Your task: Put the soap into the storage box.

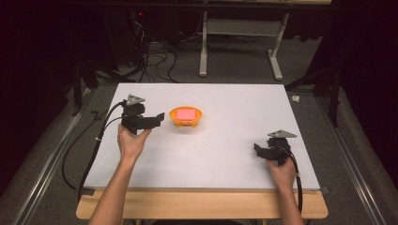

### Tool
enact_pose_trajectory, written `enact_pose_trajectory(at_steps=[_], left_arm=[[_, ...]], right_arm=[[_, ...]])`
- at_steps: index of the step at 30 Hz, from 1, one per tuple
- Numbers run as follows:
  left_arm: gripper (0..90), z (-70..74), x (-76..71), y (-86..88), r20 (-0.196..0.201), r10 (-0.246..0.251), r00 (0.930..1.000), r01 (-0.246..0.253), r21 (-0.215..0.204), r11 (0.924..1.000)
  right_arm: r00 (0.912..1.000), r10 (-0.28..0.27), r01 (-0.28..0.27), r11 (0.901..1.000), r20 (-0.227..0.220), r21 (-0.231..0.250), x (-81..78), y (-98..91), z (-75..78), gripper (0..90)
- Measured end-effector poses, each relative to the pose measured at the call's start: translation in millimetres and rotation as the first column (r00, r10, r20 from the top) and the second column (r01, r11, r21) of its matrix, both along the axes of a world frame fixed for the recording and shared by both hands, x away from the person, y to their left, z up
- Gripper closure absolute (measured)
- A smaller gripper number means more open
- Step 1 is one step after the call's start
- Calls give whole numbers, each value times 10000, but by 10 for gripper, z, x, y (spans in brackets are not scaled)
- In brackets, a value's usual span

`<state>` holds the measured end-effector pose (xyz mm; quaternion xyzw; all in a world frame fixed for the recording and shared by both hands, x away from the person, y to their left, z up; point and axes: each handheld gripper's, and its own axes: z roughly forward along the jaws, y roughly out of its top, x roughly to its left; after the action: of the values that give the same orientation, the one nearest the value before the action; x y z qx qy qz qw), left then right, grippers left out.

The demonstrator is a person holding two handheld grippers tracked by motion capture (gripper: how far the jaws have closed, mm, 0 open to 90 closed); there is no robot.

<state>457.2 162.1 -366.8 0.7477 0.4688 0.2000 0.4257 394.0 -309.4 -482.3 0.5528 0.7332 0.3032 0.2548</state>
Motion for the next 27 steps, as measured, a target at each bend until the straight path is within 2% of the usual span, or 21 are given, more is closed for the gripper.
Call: enact_pose_trajectory(at_steps=[10,27], left_arm=[[180,-21,-128,129,126,82,9999,-81,-85,9999],[181,-108,-299,200,215,-3,9998,6,-132,9999]], right_arm=[[10000,5,-5,10000,1,-3,0,0,0,291],[10000,14,-14,10000,21,-39,-1,1,0,291]])
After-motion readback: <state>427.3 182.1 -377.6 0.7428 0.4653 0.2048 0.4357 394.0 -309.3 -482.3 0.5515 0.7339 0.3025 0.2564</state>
